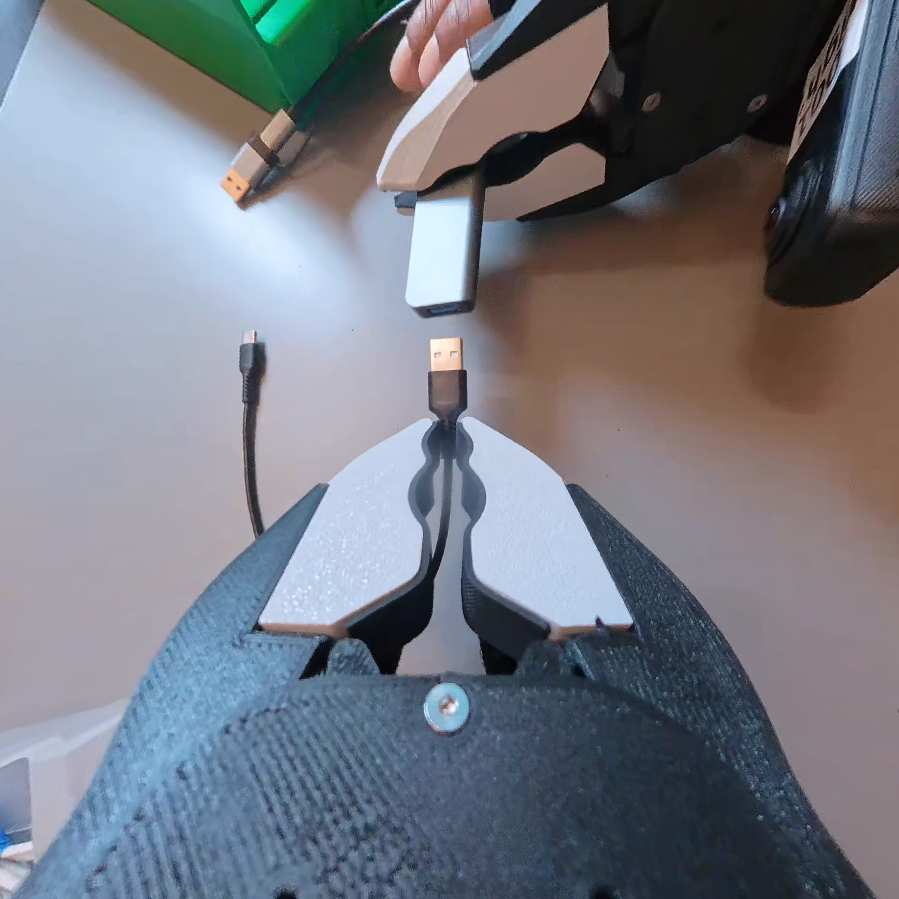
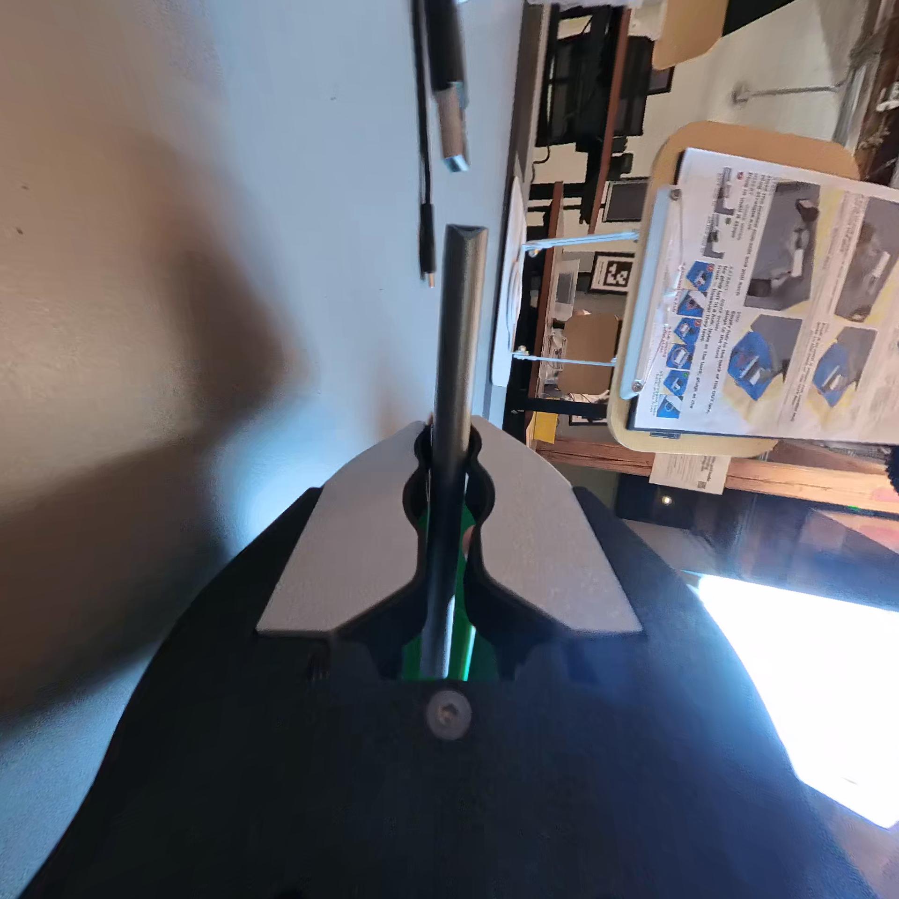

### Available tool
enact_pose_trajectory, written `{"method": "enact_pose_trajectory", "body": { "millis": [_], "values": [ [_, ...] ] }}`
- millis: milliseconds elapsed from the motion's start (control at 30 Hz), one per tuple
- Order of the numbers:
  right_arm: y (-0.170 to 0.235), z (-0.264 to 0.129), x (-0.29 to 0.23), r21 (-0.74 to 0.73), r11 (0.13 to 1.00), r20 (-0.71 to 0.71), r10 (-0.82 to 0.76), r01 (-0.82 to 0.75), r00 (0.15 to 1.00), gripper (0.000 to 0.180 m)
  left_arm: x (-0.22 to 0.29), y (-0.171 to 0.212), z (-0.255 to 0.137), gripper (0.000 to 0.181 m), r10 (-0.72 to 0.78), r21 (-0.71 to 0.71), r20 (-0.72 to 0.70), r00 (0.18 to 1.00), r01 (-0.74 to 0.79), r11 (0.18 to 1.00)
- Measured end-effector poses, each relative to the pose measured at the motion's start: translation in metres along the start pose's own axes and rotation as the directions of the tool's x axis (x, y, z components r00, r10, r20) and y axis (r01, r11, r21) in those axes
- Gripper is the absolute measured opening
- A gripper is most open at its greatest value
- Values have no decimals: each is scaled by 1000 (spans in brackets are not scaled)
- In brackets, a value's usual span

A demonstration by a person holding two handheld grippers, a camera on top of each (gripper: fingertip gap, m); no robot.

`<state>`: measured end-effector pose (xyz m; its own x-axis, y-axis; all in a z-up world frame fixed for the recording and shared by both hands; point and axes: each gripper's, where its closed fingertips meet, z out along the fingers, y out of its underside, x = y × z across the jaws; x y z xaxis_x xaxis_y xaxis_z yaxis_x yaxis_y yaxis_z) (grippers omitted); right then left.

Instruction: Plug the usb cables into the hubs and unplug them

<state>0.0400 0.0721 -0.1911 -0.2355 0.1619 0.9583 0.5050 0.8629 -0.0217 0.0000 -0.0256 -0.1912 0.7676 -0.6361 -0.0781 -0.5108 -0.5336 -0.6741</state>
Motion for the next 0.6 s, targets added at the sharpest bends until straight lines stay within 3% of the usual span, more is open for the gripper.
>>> {"method": "enact_pose_trajectory", "body": {
  "millis": [600],
  "values": [
    [-22, -1, -7, 75, 995, -25, -70, 71, 997, 11, 7, 8, 0, 6, -120, 19, -144, 982, 124, 992]
  ]
}}
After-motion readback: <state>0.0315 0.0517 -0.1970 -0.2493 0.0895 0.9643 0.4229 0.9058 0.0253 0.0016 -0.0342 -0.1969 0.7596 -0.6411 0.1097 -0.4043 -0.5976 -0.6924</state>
